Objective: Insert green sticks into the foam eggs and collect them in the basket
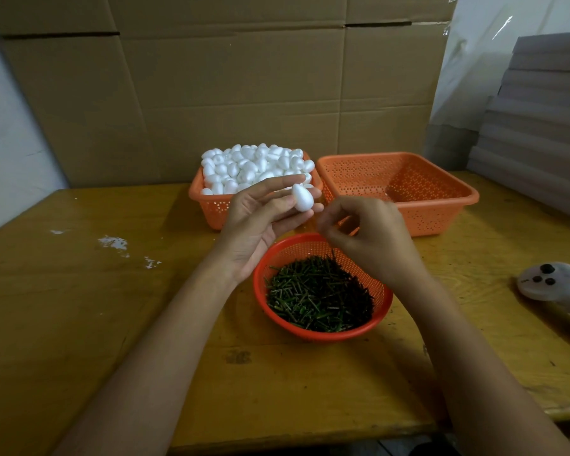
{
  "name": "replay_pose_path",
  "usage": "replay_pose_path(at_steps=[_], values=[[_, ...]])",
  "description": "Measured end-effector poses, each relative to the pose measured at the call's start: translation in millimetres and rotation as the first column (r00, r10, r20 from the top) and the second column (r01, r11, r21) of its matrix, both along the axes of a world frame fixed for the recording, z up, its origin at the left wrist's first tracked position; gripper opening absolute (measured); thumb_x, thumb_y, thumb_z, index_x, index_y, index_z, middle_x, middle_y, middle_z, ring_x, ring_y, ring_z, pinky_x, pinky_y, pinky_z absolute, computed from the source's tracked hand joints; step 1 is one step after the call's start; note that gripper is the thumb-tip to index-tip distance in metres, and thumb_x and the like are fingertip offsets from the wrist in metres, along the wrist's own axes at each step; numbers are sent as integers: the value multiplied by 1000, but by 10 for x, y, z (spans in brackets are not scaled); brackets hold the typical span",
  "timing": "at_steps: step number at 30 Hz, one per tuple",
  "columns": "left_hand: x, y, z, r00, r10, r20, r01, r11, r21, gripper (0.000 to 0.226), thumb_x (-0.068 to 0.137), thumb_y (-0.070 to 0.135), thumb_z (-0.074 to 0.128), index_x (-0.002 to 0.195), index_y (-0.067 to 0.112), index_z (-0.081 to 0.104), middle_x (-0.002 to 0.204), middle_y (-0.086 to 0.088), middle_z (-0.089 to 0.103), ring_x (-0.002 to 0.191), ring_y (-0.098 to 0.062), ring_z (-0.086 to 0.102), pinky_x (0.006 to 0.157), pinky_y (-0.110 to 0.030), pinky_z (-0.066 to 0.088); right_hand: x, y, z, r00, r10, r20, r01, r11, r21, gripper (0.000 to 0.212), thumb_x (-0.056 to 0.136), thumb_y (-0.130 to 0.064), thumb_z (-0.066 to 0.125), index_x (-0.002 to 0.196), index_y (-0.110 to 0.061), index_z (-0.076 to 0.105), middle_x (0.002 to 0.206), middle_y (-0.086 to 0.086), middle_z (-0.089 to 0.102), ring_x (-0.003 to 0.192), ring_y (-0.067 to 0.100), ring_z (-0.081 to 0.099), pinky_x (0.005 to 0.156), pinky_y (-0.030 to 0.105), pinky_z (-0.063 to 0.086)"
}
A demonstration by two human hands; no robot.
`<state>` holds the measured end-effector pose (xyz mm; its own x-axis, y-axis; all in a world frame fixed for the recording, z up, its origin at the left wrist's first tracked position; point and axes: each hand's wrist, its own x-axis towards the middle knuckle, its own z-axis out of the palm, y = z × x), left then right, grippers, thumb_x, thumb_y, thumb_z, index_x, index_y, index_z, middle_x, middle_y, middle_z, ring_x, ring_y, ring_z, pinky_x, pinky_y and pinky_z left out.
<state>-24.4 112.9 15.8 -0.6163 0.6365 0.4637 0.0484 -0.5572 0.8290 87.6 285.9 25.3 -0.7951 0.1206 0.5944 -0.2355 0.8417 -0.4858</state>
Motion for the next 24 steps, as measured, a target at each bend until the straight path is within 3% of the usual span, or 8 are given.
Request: replay_pose_path(at_steps=[5,8,10,15,24], values=[[-14,7,-3,1000,7,15,-7,1000,9,32,102,2,58,121,18,77,121,-27,74,107,-37,76,88,-31,61,-6,-70,-12,977,102,186,-139,970,202,7,88,-38,77,94,-33,78,84,-16,74,79,1,69,78,36,55],[-25,6,-11,1000,8,14,-8,1000,13,30,103,4,57,124,17,76,119,-26,74,106,-37,76,88,-32,61,2,-113,-19,909,173,379,-283,924,257,30,85,-58,77,104,-34,78,93,-18,75,87,-2,68,80,22,52],[-31,9,-17,1000,12,15,-12,1000,11,29,105,7,58,125,17,75,117,-25,75,104,-36,76,87,-32,61,9,-140,-32,856,213,472,-359,901,245,37,83,-61,77,110,-35,77,96,-18,75,88,-9,64,77,10,45],[-30,9,-12,1000,25,15,-25,1000,6,26,102,17,64,126,18,75,113,-23,76,101,-34,77,86,-33,62,38,-145,-13,822,280,496,-407,898,168,32,84,-51,81,111,-34,77,92,-20,74,87,-15,59,73,5,40],[-20,13,-14,999,50,9,-50,999,-7,24,99,22,69,121,21,77,107,-19,77,101,-34,77,86,-33,62,51,-139,-7,806,339,485,-409,911,44,24,80,-39,88,100,-32,78,88,-20,76,84,-7,69,72,8,44]])
